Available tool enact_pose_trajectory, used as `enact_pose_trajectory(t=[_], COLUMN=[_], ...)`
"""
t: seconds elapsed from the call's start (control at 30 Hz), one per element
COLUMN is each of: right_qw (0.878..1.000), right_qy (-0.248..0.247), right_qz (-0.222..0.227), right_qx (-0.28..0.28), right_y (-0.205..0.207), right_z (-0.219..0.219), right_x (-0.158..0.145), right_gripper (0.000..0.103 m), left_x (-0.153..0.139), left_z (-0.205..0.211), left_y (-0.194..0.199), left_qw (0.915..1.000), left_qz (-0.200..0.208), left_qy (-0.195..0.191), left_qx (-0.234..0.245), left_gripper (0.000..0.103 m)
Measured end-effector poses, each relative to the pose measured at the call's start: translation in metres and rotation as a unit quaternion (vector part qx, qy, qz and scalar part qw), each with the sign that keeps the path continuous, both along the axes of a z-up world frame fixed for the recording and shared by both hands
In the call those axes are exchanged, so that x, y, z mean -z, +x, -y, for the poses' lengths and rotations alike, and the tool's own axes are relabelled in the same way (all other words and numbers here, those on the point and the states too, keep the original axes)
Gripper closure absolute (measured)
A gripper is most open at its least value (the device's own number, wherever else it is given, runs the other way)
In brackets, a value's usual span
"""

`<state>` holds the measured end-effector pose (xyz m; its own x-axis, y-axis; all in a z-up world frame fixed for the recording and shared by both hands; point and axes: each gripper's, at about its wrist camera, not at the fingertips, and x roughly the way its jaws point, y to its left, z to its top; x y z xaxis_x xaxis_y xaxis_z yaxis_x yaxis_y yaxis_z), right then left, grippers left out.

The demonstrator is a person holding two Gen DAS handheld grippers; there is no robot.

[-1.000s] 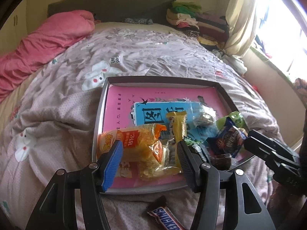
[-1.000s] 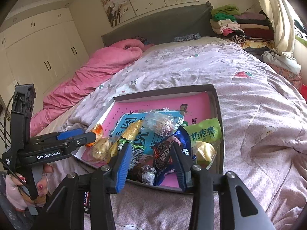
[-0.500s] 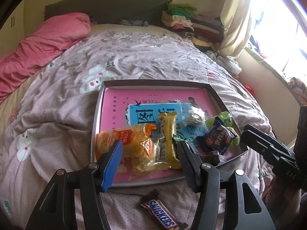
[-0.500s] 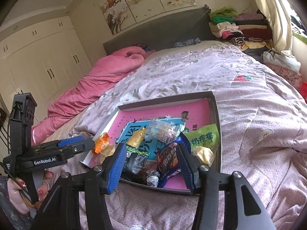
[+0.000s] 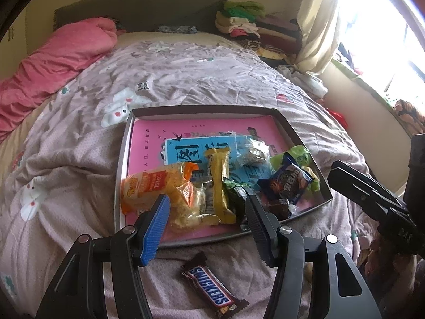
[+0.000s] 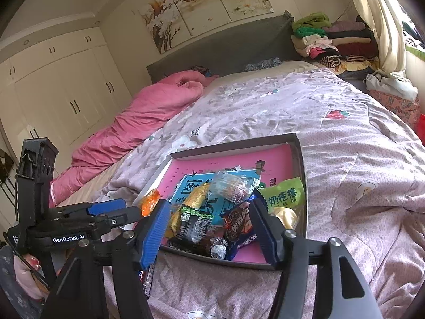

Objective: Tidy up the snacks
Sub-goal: 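Lower both snacks onto the tray and open both grippers, then withdraw both open grippers from the tray toward the Snickers and round cake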

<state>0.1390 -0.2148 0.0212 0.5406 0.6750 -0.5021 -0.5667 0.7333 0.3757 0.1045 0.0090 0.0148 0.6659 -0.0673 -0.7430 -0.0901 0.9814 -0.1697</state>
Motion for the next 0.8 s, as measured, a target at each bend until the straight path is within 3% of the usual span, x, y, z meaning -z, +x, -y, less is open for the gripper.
enact_pose_trajectory(t=[0.43,0.8], right_qw=[1.000,1.000], right_qy=[0.007,-0.018], right_qz=[-0.002,-0.012], right_qx=[-0.005,0.007], right_y=[-0.003,-0.013], right_z=[0.004,0.008], right_x=[-0.002,0.004], right_gripper=[0.037,0.034], left_x=[0.002,0.013], left_z=[0.001,0.003], left_y=[-0.012,-0.023], left_qw=[0.9999,0.9995], left_qz=[-0.008,-0.027], left_qy=[-0.008,-0.014], left_qx=[0.007,0.010], left_gripper=[0.042,0.042])
